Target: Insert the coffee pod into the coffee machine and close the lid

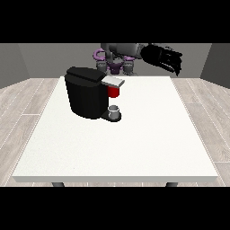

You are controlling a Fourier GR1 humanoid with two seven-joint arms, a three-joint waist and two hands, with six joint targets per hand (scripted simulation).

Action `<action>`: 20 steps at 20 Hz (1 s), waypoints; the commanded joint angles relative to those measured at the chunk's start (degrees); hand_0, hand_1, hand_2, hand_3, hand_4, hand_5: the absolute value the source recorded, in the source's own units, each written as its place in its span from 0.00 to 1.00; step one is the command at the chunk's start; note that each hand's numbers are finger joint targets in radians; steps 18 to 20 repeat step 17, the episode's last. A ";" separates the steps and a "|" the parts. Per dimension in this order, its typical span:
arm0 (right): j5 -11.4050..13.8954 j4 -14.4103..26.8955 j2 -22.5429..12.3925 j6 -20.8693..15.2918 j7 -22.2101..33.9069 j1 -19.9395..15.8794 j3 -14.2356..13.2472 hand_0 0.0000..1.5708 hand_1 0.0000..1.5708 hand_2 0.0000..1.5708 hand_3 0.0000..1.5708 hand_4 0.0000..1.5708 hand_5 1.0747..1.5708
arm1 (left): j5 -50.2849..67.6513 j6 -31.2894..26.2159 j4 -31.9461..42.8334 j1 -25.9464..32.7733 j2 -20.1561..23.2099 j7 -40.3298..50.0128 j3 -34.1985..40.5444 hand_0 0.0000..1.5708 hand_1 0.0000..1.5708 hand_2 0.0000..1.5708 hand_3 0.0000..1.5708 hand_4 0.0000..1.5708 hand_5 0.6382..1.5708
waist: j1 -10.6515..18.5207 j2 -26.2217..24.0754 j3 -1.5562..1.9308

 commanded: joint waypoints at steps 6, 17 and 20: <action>-1.48 1.91 -0.23 1.16 -3.27 -1.27 -1.96 0.00 0.00 0.00 0.00 0.00 1.00 | 0.71 -0.88 -0.41 1.02 -0.04 -0.16 -0.43 0.00 0.00 0.00 0.00 0.19 1.00 | 0.15 0.42 0.02; -7.40 -3.72 8.88 1.64 -14.42 15.87 6.85 0.00 0.00 0.00 0.00 0.17 1.00 | 0.21 -0.37 4.27 7.13 -0.67 0.17 -0.14 0.00 0.00 0.00 0.00 0.17 1.00 | -6.38 -11.27 0.04; -7.40 -3.72 8.88 1.64 -14.42 15.87 6.85 0.00 0.00 0.00 0.00 0.17 1.00 | 0.21 -0.37 4.27 7.13 -0.67 0.17 -0.14 0.00 0.00 0.00 0.00 0.17 1.00 | -6.38 -11.27 0.04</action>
